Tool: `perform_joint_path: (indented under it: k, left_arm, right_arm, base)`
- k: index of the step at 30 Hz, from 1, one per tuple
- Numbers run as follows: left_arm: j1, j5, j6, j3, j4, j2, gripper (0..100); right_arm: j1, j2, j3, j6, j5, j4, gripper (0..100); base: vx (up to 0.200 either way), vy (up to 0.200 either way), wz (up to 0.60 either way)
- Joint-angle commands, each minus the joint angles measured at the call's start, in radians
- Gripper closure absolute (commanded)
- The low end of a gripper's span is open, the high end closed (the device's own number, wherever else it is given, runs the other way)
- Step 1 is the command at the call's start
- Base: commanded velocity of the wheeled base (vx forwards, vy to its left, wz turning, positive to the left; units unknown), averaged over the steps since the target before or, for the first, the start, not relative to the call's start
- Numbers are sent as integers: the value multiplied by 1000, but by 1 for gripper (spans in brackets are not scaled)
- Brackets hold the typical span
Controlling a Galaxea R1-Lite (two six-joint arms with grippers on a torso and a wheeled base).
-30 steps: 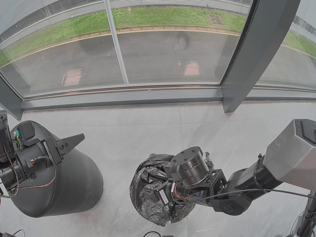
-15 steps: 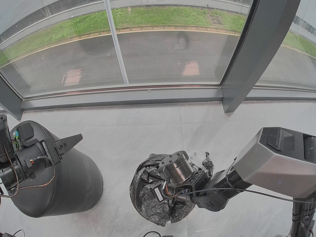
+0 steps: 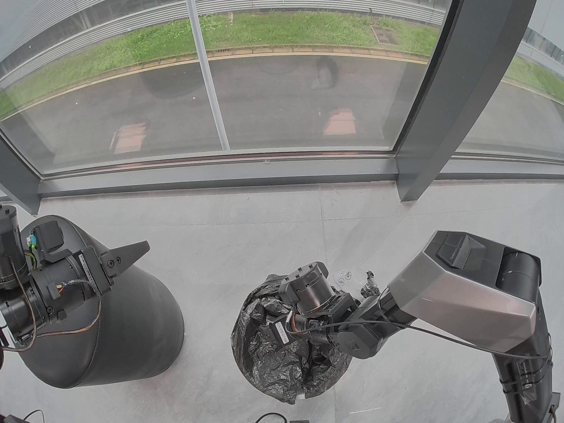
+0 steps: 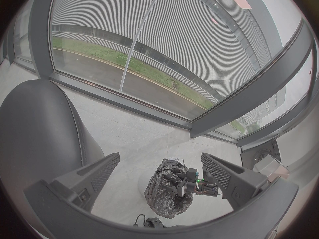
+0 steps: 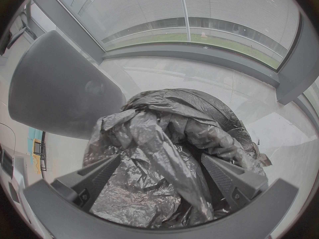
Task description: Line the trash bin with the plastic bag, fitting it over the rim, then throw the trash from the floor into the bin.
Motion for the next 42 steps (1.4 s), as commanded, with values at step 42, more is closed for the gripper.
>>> perform_joint_path:
  k: [42]
  left_arm:
    - [6,2,-2,1,-6,41,0]
  right_arm:
    - [-16,47,-350,37,-2,495,0]
  base:
    - [0,0,0]
